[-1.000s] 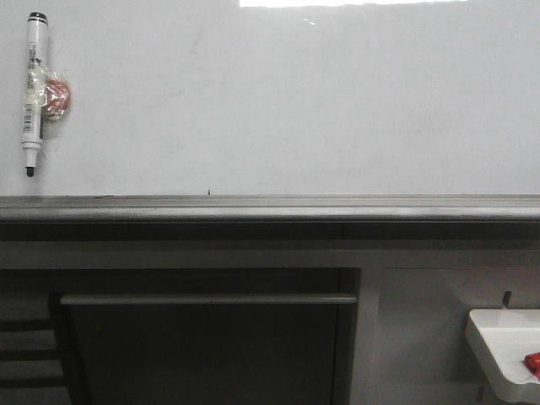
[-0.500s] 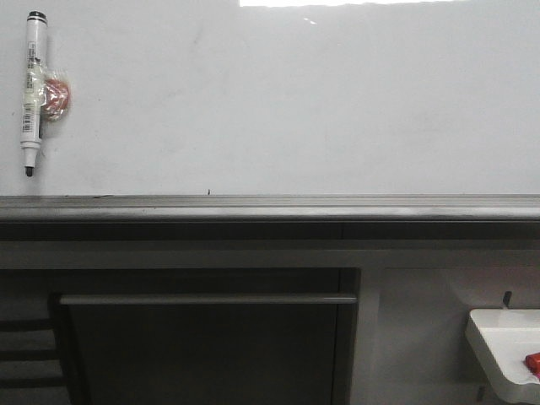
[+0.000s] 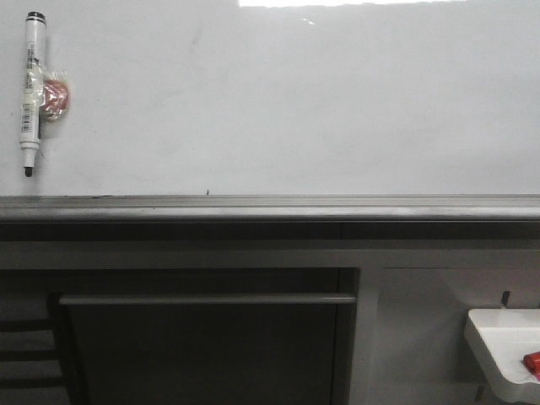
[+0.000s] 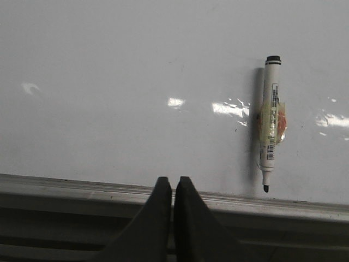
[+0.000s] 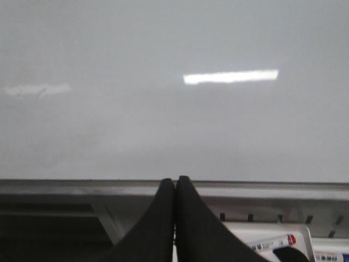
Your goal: Write number 0 on whiteboard
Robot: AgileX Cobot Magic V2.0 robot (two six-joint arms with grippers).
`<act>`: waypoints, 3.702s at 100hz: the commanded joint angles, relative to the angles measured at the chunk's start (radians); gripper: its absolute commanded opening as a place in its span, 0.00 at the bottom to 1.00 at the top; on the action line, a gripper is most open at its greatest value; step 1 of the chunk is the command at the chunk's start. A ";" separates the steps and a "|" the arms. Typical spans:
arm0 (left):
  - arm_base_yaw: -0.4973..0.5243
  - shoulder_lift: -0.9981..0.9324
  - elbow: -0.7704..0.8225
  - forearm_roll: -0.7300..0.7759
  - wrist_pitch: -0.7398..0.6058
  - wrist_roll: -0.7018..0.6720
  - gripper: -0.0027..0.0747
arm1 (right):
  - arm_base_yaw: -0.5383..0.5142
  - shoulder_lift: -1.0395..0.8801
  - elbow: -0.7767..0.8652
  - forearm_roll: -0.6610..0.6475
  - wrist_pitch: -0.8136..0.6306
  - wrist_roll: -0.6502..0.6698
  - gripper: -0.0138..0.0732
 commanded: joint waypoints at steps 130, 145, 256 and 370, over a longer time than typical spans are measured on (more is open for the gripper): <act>-0.413 0.643 -0.148 -0.043 -0.490 0.081 0.66 | -0.006 0.426 -0.128 0.052 -0.042 -0.006 0.10; -0.447 0.692 -0.148 -0.073 -0.517 0.081 0.65 | -0.006 0.426 -0.128 0.052 -0.042 -0.006 0.10; -0.479 0.963 -0.160 -0.153 -0.754 0.055 0.10 | -0.006 0.426 -0.128 0.052 -0.046 -0.006 0.10; -0.831 0.595 -0.131 0.695 -0.405 0.055 0.01 | 0.746 0.660 -0.409 0.268 -0.080 -0.434 0.61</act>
